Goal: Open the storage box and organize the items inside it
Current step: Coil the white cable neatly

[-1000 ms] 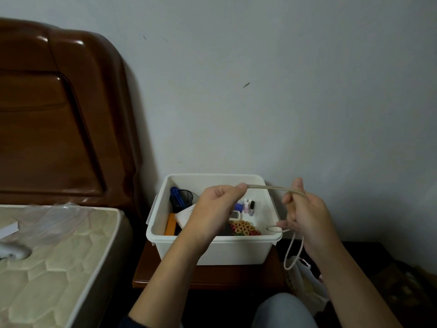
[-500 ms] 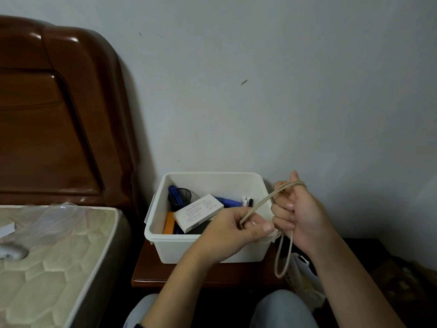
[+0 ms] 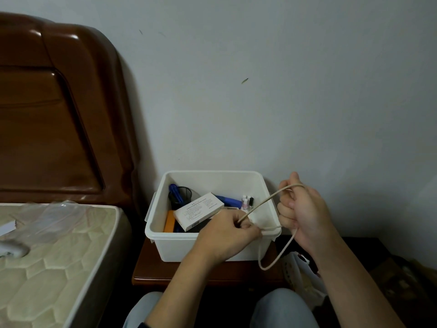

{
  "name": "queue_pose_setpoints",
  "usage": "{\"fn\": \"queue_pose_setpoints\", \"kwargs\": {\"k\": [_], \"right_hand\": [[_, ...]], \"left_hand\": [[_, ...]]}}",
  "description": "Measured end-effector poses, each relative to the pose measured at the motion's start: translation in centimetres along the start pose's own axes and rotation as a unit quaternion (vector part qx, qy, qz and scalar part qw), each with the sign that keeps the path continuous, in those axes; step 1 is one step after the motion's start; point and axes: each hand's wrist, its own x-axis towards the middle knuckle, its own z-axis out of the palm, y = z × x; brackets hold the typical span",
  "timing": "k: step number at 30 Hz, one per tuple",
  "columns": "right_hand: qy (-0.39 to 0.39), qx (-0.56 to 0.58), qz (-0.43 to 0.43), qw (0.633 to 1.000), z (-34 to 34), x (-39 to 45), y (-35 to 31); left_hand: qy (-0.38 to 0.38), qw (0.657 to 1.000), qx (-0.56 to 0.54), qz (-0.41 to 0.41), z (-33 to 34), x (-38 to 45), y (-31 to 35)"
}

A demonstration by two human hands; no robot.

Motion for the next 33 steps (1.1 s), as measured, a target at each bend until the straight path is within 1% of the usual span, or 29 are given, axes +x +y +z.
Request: {"fn": "queue_pose_setpoints", "kwargs": {"k": [3,6,7,10,11,14,17,18,20,22,25,27,29,31,33], "right_hand": [[-0.006,-0.004,0.0,1.0,0.2,-0.1,0.1],[-0.003,-0.012,-0.002,1.0,0.3,-0.2,0.1],[-0.004,-0.01,0.0,1.0,0.3,-0.2,0.1],[-0.014,-0.008,0.007,1.0,0.4,-0.3,0.3],[-0.014,-0.012,0.005,1.0,0.4,-0.3,0.4],[0.002,-0.028,-0.011,1.0,0.3,-0.1,0.6],[0.043,-0.075,-0.046,0.995,0.2,0.3,0.5],[0.062,-0.097,-0.061,0.991,0.3,0.5,0.4],[0.084,-0.117,-0.079,0.986,0.4,0.9,0.1],[0.075,-0.105,-0.075,0.989,0.6,1.1,0.0],[0.04,-0.087,-0.058,0.994,1.2,1.0,0.2],[0.007,-0.061,-0.043,0.997,1.7,0.7,0.3],[-0.023,-0.018,-0.03,0.999,2.1,0.3,0.3],[-0.038,0.015,-0.027,0.999,2.5,0.1,0.2],[-0.037,0.001,-0.04,0.999,2.7,0.0,-0.1]], "left_hand": [[0.022,1.0,0.007,-0.017,0.2,0.0,0.1],[0.007,1.0,0.01,-0.024,0.4,-0.2,0.5],[0.016,0.999,0.002,-0.029,0.4,-0.2,0.6],[0.079,0.996,-0.01,-0.04,0.6,0.1,0.4],[0.082,0.996,-0.004,-0.046,0.6,0.2,0.4],[0.049,0.997,-0.007,-0.058,0.4,0.2,0.4],[0.024,0.998,-0.028,-0.044,0.2,0.0,0.0],[0.009,0.998,-0.049,-0.038,0.2,0.0,-0.2],[-0.044,0.994,-0.099,-0.022,0.3,0.0,-0.7],[-0.076,0.989,-0.127,-0.001,0.5,0.1,-0.8],[-0.038,0.985,-0.17,0.012,1.1,0.3,-0.5],[-0.024,0.986,-0.163,0.001,1.3,0.5,-0.4],[-0.052,0.989,-0.136,-0.015,1.4,0.6,-0.6],[-0.08,0.994,-0.07,-0.019,1.4,0.6,-0.7],[-0.068,0.997,-0.011,-0.028,1.6,0.5,-0.7]]}}
